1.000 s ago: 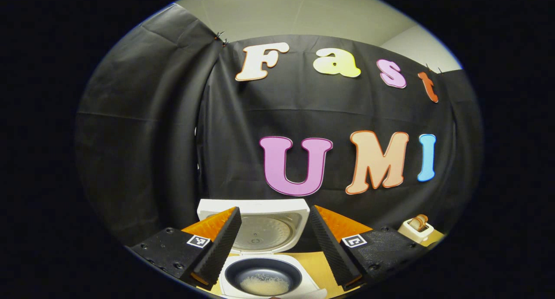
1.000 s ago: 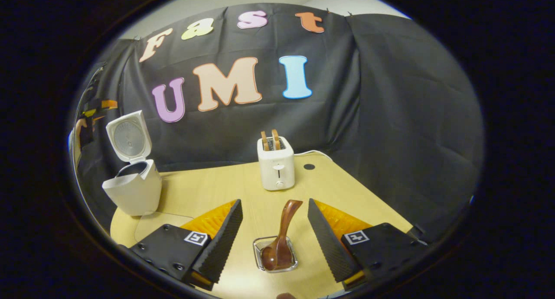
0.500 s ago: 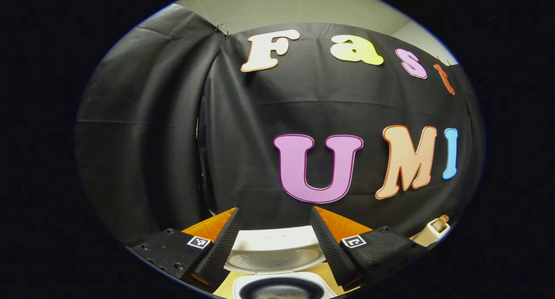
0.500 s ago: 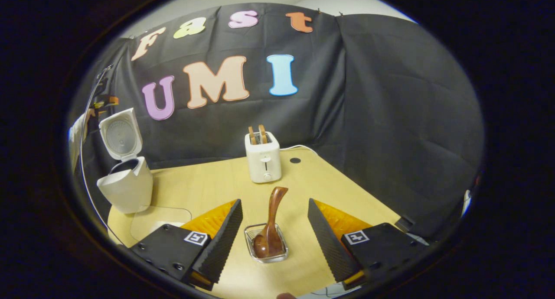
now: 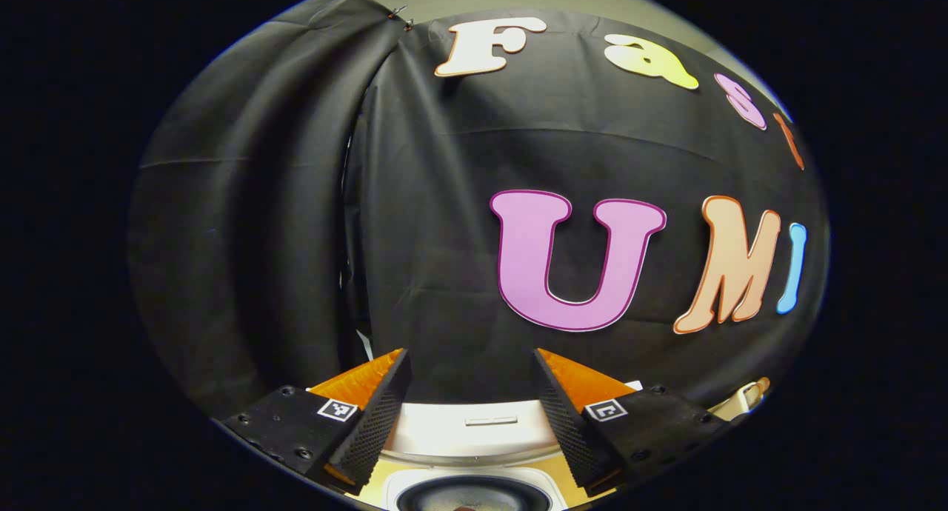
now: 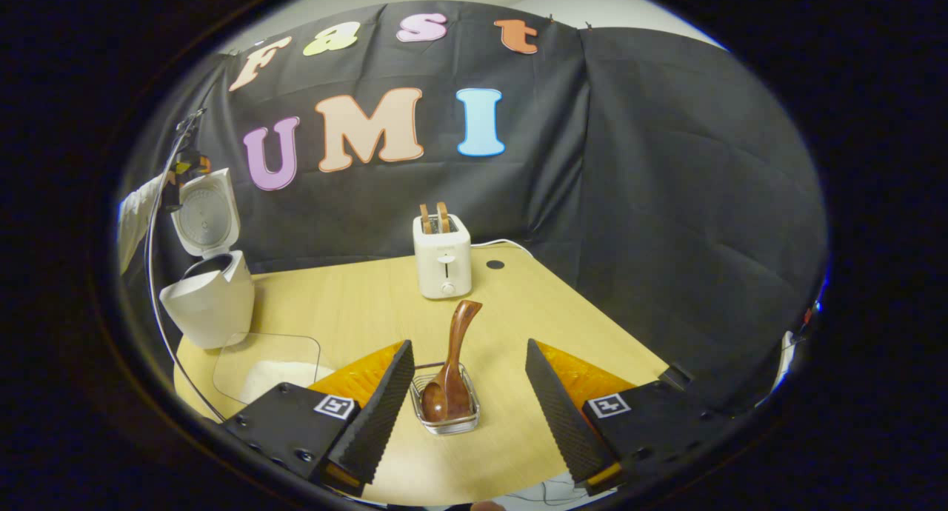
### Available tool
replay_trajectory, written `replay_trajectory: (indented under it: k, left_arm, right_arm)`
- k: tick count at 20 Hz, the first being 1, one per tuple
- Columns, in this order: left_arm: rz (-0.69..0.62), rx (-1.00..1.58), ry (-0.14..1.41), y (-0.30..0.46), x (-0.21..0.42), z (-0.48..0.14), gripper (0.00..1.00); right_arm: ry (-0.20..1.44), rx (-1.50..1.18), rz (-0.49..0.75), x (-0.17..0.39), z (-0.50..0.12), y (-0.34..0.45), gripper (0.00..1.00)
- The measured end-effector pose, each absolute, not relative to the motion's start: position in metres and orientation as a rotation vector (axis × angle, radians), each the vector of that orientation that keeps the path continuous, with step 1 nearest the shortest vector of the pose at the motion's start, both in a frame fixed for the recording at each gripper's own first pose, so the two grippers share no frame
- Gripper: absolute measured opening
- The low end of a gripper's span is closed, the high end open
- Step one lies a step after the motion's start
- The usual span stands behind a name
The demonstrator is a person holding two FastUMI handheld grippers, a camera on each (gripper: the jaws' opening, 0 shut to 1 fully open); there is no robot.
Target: Close the left gripper, press the button to open the rice cooker; take a wooden spoon from the chopstick holder with the right hand, scoop a spoonful of rice and pour it into the rice cooker, then put the wooden spoon back into the chopstick holder.
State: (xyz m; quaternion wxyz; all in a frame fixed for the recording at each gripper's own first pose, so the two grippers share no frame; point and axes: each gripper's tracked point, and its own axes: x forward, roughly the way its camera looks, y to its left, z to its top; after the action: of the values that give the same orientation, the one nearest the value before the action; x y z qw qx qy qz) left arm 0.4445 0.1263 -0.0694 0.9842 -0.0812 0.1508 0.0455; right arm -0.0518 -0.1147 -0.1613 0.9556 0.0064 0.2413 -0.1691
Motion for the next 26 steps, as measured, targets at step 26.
replay_trajectory:
  k: [26]
  left_arm:
    - [0.044,-0.116,0.352,0.082,0.267,-0.139,0.96]
  right_arm:
    - [0.462,0.063,-0.107,-0.015,-0.164,-0.059,0.99]
